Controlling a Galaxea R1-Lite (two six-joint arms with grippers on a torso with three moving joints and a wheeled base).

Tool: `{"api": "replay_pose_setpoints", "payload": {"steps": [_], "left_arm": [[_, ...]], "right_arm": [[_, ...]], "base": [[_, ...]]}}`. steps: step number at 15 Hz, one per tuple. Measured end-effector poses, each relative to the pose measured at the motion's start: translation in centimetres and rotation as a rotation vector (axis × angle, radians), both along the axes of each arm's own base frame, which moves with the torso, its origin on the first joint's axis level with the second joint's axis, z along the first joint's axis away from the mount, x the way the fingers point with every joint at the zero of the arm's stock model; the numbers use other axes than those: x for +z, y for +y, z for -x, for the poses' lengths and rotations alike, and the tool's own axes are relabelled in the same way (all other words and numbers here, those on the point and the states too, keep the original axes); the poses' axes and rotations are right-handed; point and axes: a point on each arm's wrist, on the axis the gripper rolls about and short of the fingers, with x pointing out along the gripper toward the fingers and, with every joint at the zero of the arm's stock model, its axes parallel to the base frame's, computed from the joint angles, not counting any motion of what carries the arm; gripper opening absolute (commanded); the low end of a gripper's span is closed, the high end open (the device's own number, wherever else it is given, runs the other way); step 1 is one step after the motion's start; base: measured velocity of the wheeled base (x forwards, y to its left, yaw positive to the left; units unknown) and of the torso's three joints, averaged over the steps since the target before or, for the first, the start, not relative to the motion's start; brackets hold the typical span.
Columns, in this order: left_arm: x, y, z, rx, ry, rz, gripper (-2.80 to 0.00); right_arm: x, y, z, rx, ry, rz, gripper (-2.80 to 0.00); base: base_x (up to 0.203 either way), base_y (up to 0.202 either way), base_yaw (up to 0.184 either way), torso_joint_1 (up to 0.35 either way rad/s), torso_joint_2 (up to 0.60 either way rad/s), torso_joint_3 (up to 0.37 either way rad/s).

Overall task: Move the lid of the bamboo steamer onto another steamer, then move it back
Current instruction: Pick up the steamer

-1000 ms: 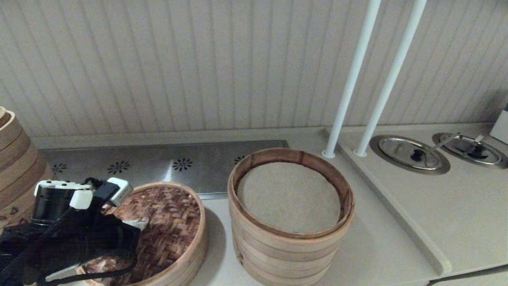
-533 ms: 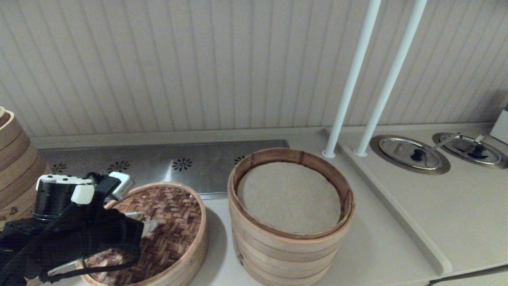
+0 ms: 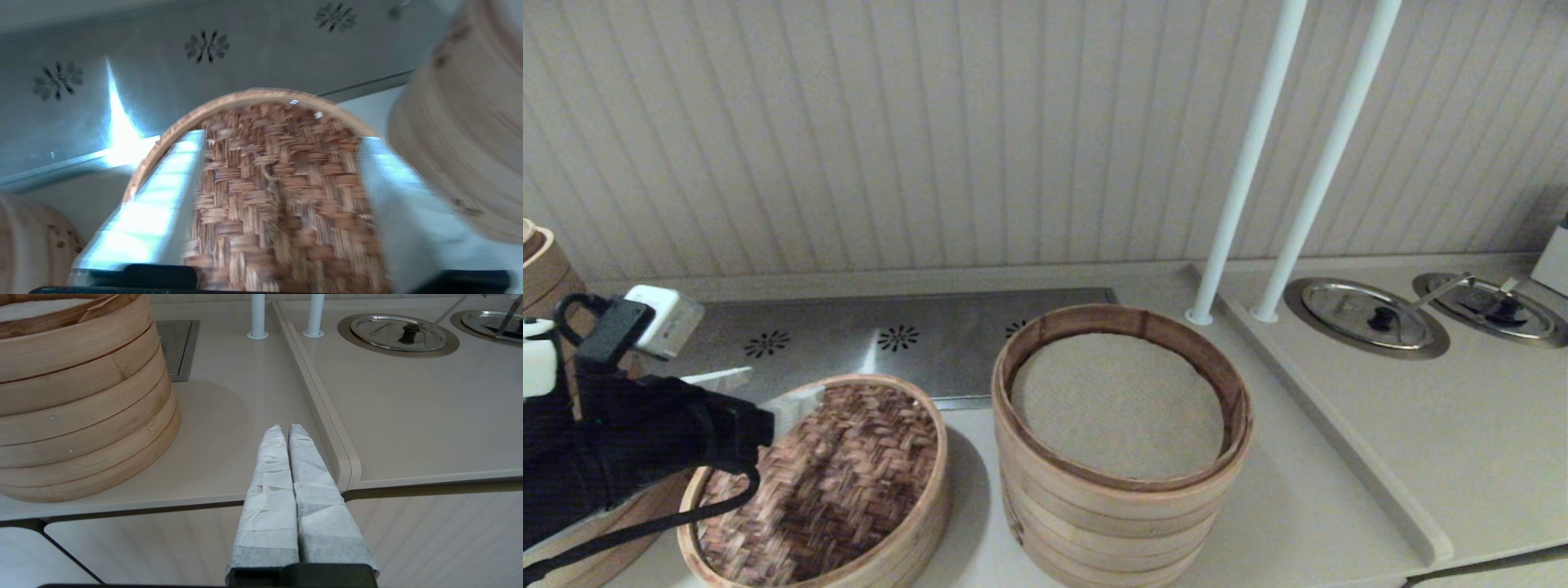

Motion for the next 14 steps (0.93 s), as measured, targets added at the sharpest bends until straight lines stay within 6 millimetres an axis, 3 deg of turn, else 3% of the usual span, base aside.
{"api": "replay_pose_setpoints", "payload": {"steps": [8, 14], "left_arm": [[1.9, 2.1, 8.6, 0.016, -0.041, 0.013, -2.80], [-2.7, 3.8, 14.9, 0.150, -0.029, 0.024, -2.80]], "right_arm": [[0.0, 0.0, 0.0, 0.000, 0.000, 0.000, -2.80], [0.0, 0.0, 0.0, 0.000, 0.000, 0.000, -2.80]], "base": [[0.000, 0.000, 0.000, 0.000, 0.00, 0.000], [0.000, 0.000, 0.000, 0.000, 0.00, 0.000]]}}
